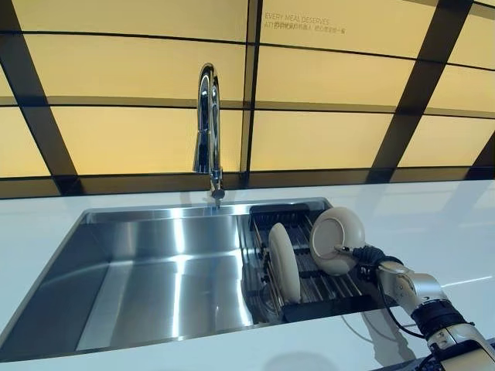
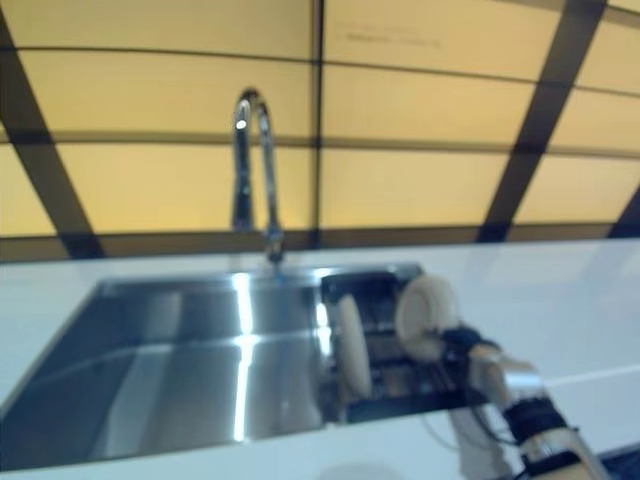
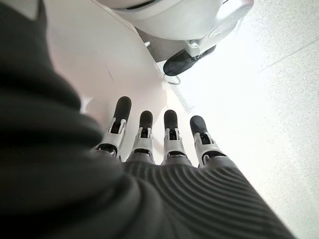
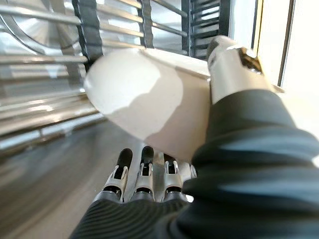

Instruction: Take plates into dishwasher

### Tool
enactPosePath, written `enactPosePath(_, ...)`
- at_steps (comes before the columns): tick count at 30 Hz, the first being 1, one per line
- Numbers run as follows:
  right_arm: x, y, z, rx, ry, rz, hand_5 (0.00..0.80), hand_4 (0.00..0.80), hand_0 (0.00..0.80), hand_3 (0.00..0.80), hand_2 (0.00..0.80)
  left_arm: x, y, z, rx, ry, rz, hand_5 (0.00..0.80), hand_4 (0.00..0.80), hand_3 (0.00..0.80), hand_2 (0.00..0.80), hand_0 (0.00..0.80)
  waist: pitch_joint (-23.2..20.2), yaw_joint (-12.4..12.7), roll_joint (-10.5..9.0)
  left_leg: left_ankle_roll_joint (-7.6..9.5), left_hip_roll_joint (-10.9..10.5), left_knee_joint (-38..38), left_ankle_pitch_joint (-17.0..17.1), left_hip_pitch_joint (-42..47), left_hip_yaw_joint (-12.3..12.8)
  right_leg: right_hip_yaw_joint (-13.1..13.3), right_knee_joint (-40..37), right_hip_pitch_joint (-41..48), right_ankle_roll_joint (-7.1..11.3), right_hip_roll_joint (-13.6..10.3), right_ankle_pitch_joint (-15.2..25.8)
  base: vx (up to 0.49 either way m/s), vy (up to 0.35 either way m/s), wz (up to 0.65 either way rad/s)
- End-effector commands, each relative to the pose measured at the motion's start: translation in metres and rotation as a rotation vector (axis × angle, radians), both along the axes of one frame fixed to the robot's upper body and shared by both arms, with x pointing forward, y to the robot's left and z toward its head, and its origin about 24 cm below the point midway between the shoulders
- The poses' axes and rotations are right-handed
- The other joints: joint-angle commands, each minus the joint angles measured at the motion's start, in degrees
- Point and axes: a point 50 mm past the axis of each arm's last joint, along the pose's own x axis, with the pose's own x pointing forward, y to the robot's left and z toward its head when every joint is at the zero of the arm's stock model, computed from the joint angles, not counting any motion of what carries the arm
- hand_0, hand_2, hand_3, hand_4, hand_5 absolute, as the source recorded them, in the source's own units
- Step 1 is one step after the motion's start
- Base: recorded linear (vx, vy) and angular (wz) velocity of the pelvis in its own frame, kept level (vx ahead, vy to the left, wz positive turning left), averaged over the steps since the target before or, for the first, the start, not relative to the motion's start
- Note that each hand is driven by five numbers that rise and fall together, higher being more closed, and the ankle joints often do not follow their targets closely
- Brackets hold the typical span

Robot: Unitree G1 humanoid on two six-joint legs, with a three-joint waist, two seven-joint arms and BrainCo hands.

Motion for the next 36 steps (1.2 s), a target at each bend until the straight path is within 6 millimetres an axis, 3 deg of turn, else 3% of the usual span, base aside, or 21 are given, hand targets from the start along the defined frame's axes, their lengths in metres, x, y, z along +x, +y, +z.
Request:
enactPosePath(1, 0.024, 0.008, 0.055, -0.057, -0.218, 0.002, 0.8, 0.8, 0.8, 0.8, 0.8, 0.018, -0.004, 0.003, 0.014, -0.019, -0.091, 0.0, 0.0, 0.0, 0.0, 0.0, 0.2, 1.5, -0.62, 3.09, -3.6, 0.5, -4.8, 0.4, 0.1, 1.0, 1.4, 1.8, 0.29, 3.3, -4.3, 0.0, 0.0, 0.0)
enactPosePath(19, 0.023, 0.004, 0.066, -0.128, -0.291, 0.006, 0.8, 0.8, 0.8, 0.8, 0.8, 0.017, -0.007, 0.002, 0.009, -0.01, -0.105, 0.0, 0.0, 0.0, 0.0, 0.0, -0.3, 1.3, -0.43, 2.97, -3.6, 0.2, -4.7, 0.4, 0.0, 0.7, 1.2, 2.0, 0.32, 3.2, -4.4, 0.0, 0.0, 0.0)
enactPosePath(29, 0.022, 0.004, 0.099, -0.269, -0.455, 0.022, 0.8, 0.8, 0.8, 0.8, 0.8, 0.016, -0.007, 0.002, 0.011, -0.006, -0.117, 0.0, 0.0, 0.0, 0.0, 0.0, -0.4, 1.1, -0.38, 2.98, -3.7, 0.1, -4.8, 0.3, -0.2, 0.8, 1.1, 1.9, 0.5, 3.1, -4.3, -0.005, 0.002, 0.01)
enactPosePath(36, 0.019, 0.007, 0.103, -0.277, -0.488, 0.033, 0.8, 0.8, 0.8, 0.8, 0.8, 0.017, -0.007, 0.002, 0.007, -0.008, -0.112, 0.0, 0.0, 0.0, 0.0, 0.0, -0.5, 0.8, -0.32, 2.94, -3.7, 0.1, -4.8, 0.3, 0.0, 0.9, 0.9, 1.9, 0.56, 3.1, -4.2, 0.0, 0.0, 0.0)
